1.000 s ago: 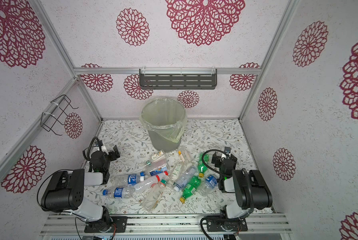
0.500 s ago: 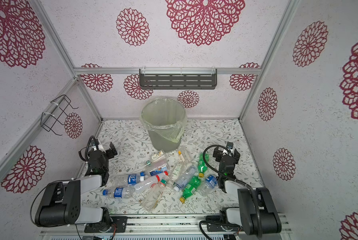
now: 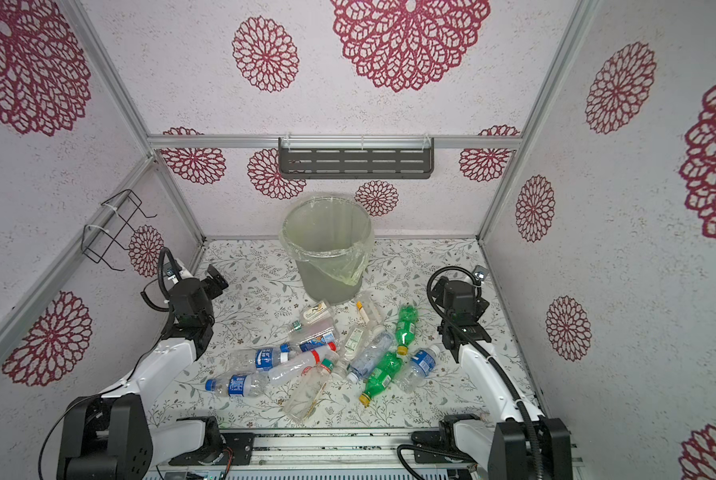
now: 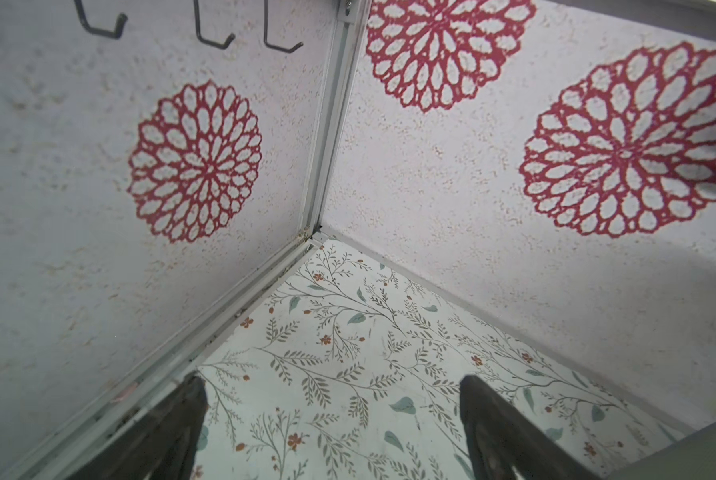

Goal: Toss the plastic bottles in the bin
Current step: 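Raise both arms and move the right gripper over the blue-labelled water bottle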

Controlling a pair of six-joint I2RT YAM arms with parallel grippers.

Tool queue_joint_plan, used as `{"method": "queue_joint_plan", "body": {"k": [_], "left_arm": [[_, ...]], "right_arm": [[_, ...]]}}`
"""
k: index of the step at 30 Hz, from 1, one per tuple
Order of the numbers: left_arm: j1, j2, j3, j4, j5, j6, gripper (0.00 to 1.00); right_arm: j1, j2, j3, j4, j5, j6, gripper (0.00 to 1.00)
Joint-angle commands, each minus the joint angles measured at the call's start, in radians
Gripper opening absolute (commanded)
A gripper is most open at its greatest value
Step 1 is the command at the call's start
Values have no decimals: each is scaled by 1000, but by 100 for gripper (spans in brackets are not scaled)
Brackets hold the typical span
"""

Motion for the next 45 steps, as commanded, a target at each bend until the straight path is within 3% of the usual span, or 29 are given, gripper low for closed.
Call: {"method": "queue_joint_plan", "body": {"k": [1, 6, 14, 21, 27, 40, 45], "left_arm": [[-6, -24, 73, -297, -3, -203, 97], [-15, -42, 154, -512, 62, -313, 97], [-21, -92, 163, -705, 108, -313, 97], [-21, -148, 104, -729, 196, -371, 97], [-21, -155, 83, -730, 241, -394, 97], [-26, -193, 38, -693, 250, -389, 97], [-26, -183, 41, -691, 253, -390, 97]], "right_arm": [[8, -29, 48, -227, -42, 101, 99], [10, -69, 54, -343, -115, 157, 99], [16, -102, 67, -485, -229, 240, 99], [30, -70, 80, -636, -278, 318, 99], [61, -127, 32, -675, -301, 398, 99], [125, -216, -66, -729, -366, 538, 99], [149, -243, -92, -741, -376, 574, 93]]}}
